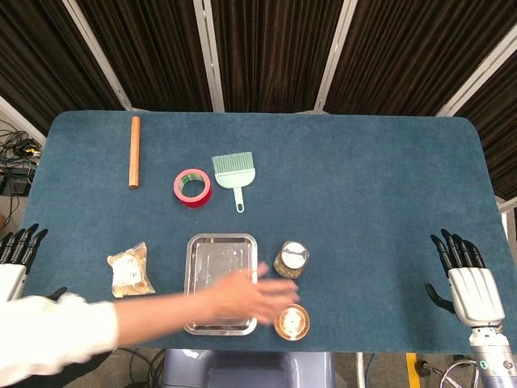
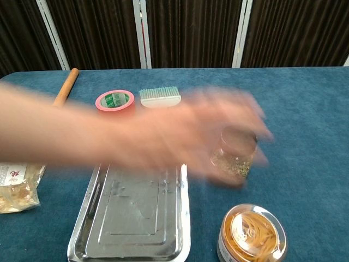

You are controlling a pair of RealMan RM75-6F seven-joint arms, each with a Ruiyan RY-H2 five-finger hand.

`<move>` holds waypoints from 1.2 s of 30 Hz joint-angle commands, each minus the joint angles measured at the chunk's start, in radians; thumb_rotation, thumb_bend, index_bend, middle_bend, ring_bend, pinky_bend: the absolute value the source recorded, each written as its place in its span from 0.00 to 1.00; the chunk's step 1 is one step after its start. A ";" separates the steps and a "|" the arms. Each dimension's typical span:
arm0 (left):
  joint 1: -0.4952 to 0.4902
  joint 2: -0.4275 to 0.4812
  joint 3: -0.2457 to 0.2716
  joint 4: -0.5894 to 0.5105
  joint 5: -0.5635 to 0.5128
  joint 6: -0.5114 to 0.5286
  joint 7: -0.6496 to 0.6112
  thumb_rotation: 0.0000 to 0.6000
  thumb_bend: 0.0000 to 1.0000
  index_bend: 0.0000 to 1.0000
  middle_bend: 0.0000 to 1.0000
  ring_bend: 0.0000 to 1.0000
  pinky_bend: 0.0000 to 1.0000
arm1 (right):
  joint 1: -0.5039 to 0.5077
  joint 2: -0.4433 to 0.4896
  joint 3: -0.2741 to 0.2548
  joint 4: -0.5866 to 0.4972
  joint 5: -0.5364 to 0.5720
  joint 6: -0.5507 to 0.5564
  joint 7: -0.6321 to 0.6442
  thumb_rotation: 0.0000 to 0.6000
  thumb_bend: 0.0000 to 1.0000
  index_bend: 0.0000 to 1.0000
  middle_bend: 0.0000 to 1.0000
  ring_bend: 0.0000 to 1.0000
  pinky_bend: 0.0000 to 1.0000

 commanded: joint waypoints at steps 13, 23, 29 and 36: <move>-0.067 0.021 0.021 -0.071 -0.037 -0.171 0.068 1.00 0.04 0.00 0.00 0.00 0.00 | -0.003 0.001 -0.002 -0.008 -0.012 0.011 -0.002 1.00 0.30 0.00 0.00 0.00 0.10; -0.205 -0.115 -0.027 -0.084 -0.245 -0.404 0.363 1.00 0.06 0.02 0.00 0.00 0.11 | 0.000 0.000 0.003 -0.006 -0.004 0.006 0.010 1.00 0.30 0.00 0.00 0.00 0.10; -0.263 -0.244 -0.057 -0.035 -0.369 -0.443 0.486 1.00 0.10 0.13 0.05 0.03 0.15 | -0.003 0.003 0.004 -0.006 -0.013 0.017 0.022 1.00 0.30 0.00 0.00 0.00 0.10; -0.290 -0.365 -0.069 0.033 -0.403 -0.397 0.548 1.00 0.33 0.60 0.61 0.54 0.64 | -0.004 0.006 0.003 -0.007 -0.014 0.018 0.032 1.00 0.30 0.00 0.00 0.00 0.10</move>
